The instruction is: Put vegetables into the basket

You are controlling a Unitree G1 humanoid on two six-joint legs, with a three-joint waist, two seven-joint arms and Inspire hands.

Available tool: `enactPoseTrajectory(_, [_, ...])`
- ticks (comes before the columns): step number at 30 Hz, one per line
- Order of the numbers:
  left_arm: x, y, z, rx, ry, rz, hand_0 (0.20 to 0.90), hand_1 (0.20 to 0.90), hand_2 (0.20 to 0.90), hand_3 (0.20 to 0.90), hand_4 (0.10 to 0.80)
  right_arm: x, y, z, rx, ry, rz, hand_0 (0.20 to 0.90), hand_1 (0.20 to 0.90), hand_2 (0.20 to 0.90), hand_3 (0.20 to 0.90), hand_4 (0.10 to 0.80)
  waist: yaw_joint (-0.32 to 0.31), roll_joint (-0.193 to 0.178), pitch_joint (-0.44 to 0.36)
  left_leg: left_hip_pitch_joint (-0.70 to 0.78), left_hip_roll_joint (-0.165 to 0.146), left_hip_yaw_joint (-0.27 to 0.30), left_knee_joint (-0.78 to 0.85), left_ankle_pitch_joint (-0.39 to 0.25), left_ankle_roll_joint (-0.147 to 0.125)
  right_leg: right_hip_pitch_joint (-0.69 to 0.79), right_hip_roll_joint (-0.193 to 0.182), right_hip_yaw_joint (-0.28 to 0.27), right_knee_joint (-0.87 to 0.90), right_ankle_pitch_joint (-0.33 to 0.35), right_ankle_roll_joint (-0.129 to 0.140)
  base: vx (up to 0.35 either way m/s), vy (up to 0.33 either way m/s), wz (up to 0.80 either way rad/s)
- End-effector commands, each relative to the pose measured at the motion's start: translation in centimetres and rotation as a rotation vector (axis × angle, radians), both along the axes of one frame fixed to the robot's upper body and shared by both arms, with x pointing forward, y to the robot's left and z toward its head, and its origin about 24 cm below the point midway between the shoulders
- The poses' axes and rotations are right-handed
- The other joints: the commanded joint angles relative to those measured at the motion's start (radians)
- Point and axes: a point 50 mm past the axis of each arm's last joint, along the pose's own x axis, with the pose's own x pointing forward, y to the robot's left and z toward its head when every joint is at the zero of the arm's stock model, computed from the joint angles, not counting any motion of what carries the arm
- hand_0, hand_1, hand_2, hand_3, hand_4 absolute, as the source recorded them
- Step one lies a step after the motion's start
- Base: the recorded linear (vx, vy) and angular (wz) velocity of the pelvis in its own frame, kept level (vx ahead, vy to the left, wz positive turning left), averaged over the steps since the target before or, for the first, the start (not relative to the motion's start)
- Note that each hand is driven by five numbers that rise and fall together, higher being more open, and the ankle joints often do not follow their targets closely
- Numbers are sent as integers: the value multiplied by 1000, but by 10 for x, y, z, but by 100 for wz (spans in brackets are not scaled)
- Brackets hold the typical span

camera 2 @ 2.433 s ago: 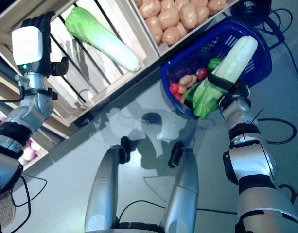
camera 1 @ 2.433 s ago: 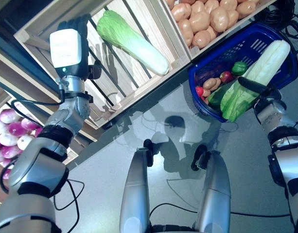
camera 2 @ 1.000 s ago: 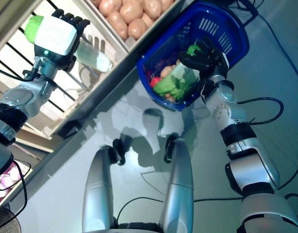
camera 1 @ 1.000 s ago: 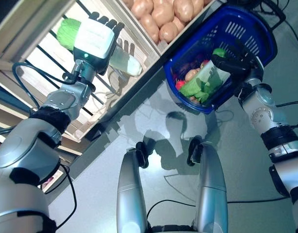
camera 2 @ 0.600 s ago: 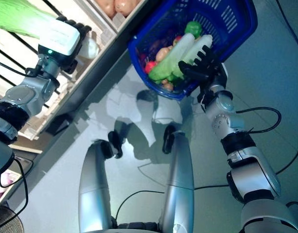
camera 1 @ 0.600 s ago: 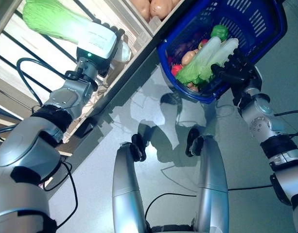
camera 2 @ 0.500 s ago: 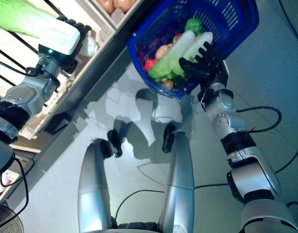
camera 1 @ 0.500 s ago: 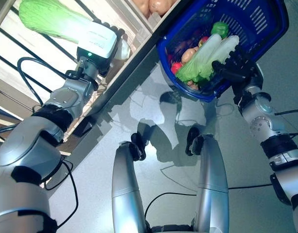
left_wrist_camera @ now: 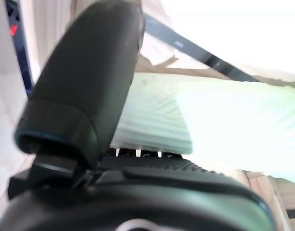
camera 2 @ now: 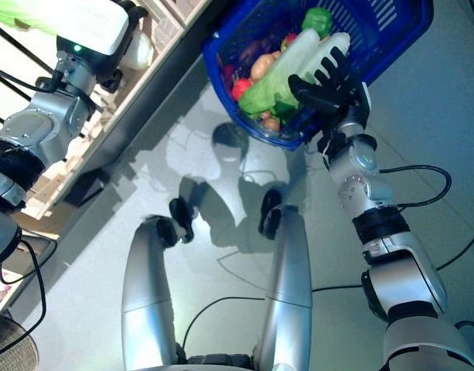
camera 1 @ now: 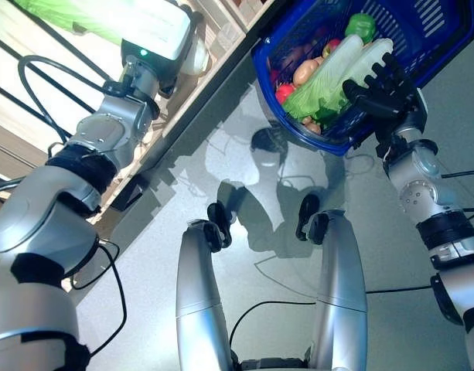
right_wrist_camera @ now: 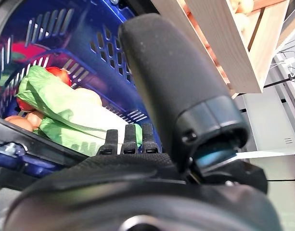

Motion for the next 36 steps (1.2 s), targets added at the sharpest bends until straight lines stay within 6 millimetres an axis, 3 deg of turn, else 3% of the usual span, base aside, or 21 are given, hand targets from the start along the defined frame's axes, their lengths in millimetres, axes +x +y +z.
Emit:
enactPoseTrajectory(1, [-5, 39, 37, -47, -107, 239, 900, 900, 900, 900, 800, -11, -11, 59, 107, -269, -24, 900, 900, 900, 900, 800, -21, -40, -4, -15, 8, -35, -11, -37, -13, 25, -52, 12, -88, 95, 64, -31, 10, -3])
enactPoseTrajectory(4, [-6, 44, 42, -42, -112, 266, 900, 900, 900, 900, 800, -13, -14, 64, 122, -292, -30, 900, 900, 900, 900, 800, -21, -39, -4, -28, 8, -37, -8, -34, -12, 13, -53, 13, -82, 95, 62, -26, 13, -4])
enactPoseTrajectory(5, [-7, 47, 44, -41, -115, 279, 844, 844, 844, 844, 762, -14, -15, 66, 131, -311, -37, 900, 900, 900, 900, 800, -22, -39, -4, -30, 7, -37, -9, -33, -11, 11, -54, 14, -80, 94, 62, 0, 0, 0])
enactPoseTrajectory(6, [-7, 47, 45, -42, -114, 283, 735, 735, 735, 735, 690, -14, -16, 67, 133, -315, -37, 900, 900, 900, 900, 800, -22, -39, -4, -31, 7, -37, -9, -33, -11, 10, -54, 14, -79, 93, 62, 0, 0, 0])
enactPoseTrajectory(7, [-8, 48, 47, -46, -112, 284, 300, 300, 300, 300, 400, -16, -17, 70, 142, -335, -39, 900, 900, 900, 900, 800, -22, -39, -4, -36, 7, -37, -10, -32, -11, 5, -55, 15, -77, 91, 62, -32, 27, 6])
enactPoseTrajectory(15, [-9, 53, 46, -44, -125, 281, 300, 300, 300, 300, 400, -19, -19, 71, 185, -364, -40, 900, 900, 900, 900, 800, -20, -35, -4, 4, 7, -31, -46, -25, -16, 40, -53, 12, -96, 91, 65, -17, 12, 1])
enactPoseTrajectory(28, [-13, 69, 23, -119, -70, 196, 300, 300, 300, 300, 400, -20, -20, 49, 179, -324, -26, 900, 900, 900, 900, 800, -20, -29, -4, 312, 33, 11, -181, 9, -52, 337, -28, 3, -203, 77, 57, 18, -4, -3])
enactPoseTrajectory(32, [-18, 79, 13, -143, -48, 141, 300, 300, 300, 300, 400, -21, -20, 34, 172, -281, -17, 900, 900, 900, 900, 800, -20, -33, -4, 422, 39, 28, -205, 13, -54, 448, -29, -8, -226, 74, 45, 50, -43, 0])
enactPoseTrajectory(36, [-25, 82, -7, -240, -9, 29, 300, 300, 300, 300, 400, -24, -12, 1, 131, -185, -13, 900, 900, 900, 900, 800, -19, -41, -41, 582, 25, 42, -277, 28, -43, 613, -29, -20, -299, 77, 31, 131, -60, 5])
